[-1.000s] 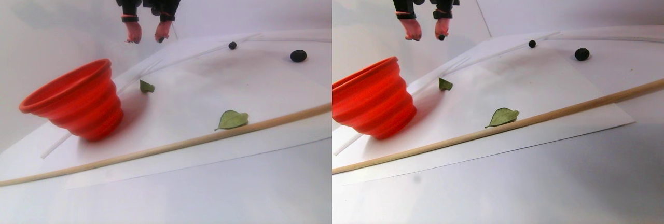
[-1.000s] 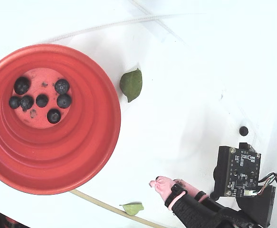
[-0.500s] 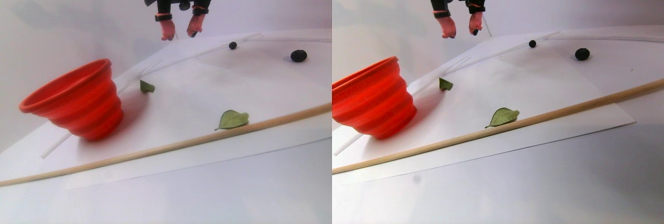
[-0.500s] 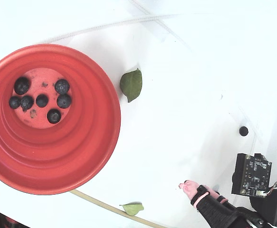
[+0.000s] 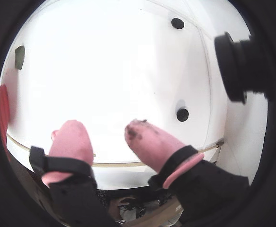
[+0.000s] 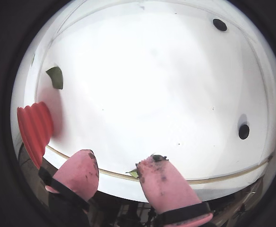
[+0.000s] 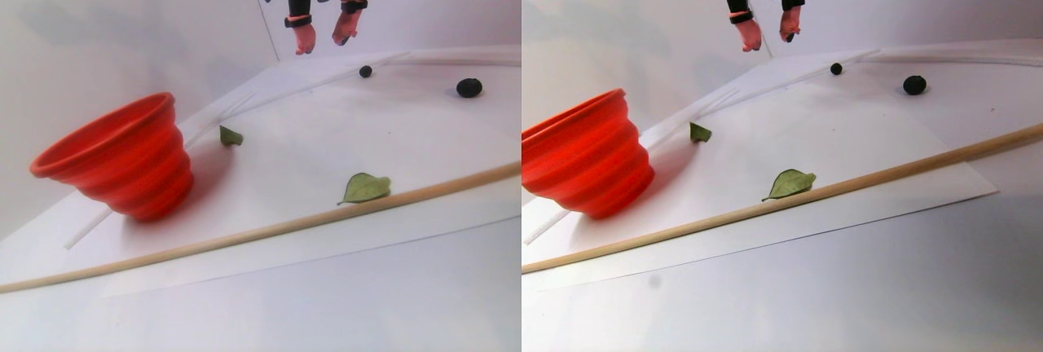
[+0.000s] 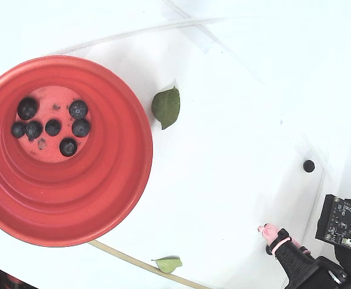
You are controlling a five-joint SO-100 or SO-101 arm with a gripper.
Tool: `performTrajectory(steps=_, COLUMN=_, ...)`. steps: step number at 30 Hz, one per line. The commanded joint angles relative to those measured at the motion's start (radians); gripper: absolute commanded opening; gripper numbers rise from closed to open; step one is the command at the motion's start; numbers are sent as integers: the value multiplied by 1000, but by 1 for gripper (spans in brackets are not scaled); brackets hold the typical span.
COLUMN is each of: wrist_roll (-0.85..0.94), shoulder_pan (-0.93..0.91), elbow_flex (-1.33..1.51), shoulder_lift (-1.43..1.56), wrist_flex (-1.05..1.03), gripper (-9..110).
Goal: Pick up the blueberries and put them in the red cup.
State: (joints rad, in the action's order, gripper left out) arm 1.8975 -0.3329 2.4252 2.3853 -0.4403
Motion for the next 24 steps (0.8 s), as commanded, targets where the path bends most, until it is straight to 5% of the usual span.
performTrajectory(steps=1, wrist_roll=11, shoulder_pan=-11, elbow_flex=-71, shoulder_lift=-5, wrist_flex=37, gripper=16)
performTrajectory(steps=24, wrist_roll=48, shoulder_pan=-74, elbow_flex=-100, shoulder_lift=-161, wrist_flex=258, gripper=17)
